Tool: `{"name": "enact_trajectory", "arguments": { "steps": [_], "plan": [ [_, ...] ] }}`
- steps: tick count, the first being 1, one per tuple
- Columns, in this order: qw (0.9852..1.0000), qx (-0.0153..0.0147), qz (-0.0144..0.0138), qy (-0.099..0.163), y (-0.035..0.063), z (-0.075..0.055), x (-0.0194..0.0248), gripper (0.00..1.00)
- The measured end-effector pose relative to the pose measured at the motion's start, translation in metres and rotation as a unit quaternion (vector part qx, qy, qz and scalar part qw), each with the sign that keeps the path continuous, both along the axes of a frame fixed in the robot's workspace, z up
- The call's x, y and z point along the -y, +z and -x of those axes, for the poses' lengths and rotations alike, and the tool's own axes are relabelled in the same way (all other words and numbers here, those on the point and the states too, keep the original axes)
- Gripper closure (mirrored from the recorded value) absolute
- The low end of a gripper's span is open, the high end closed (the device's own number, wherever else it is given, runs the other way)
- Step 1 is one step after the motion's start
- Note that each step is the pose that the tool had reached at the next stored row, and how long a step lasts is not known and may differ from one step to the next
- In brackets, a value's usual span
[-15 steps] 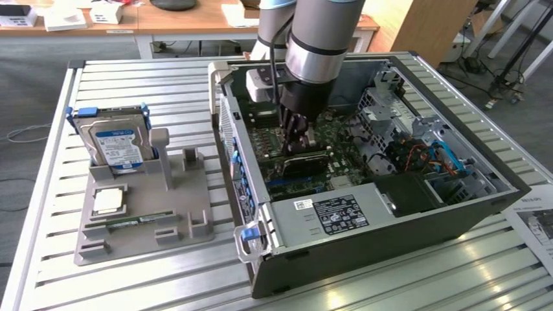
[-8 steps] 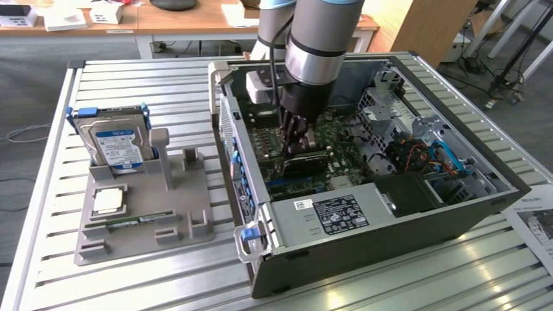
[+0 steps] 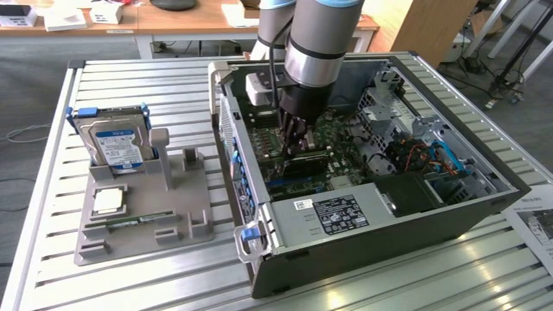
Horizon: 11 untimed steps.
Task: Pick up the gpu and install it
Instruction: 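Press down on the gpu until it lock into place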
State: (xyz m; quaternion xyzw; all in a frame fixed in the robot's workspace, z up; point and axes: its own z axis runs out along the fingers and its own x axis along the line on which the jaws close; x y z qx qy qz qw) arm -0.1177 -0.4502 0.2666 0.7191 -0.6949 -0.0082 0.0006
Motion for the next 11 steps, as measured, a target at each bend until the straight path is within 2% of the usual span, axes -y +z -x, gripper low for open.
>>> {"name": "enact_trajectory", "arguments": {
  "steps": [11],
  "plan": [
    [1.0,0.0008,-0.0003,0.0,-0.0013,0.0043,0.0003,0.89]
  ]
}}
